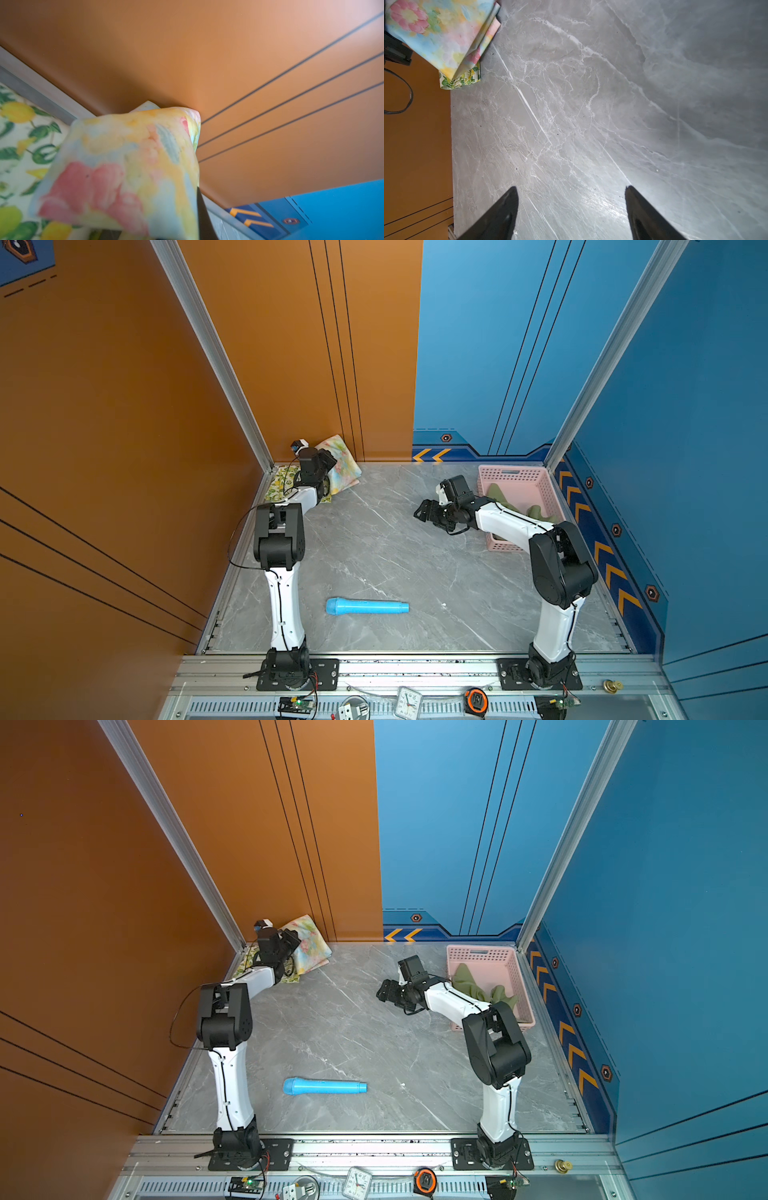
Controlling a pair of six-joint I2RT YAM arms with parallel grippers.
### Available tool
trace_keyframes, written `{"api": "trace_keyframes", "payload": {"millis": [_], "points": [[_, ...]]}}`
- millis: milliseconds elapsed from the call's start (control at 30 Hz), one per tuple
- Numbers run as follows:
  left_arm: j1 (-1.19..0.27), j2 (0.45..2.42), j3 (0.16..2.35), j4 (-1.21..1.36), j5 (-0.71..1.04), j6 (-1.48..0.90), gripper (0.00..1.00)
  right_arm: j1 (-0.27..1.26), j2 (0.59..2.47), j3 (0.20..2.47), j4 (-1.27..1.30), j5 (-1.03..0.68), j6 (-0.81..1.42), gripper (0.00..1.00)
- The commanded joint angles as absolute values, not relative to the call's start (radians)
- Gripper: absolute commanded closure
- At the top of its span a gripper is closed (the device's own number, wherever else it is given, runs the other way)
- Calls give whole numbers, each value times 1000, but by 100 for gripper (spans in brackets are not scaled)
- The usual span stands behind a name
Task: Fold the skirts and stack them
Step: 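Carry the floral skirt with the left gripper onto the lemon-print skirt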
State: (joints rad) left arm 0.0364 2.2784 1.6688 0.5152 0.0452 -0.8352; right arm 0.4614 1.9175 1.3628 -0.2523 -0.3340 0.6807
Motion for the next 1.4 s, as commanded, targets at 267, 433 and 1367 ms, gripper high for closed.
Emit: {"api": "trace_keyframes", "payload": {"millis": [267, 433, 1367], "points": [[64, 2293, 1690, 718, -231, -845, 100, 482, 1955, 1419, -305, -298, 669, 20], [73, 2277, 1642, 716, -304, -844, 100, 482, 1960, 1426, -311, -298, 669, 20], [170, 2271, 1784, -274, -426, -822, 2, 487, 1939, 1450, -337, -298, 631, 18]]}}
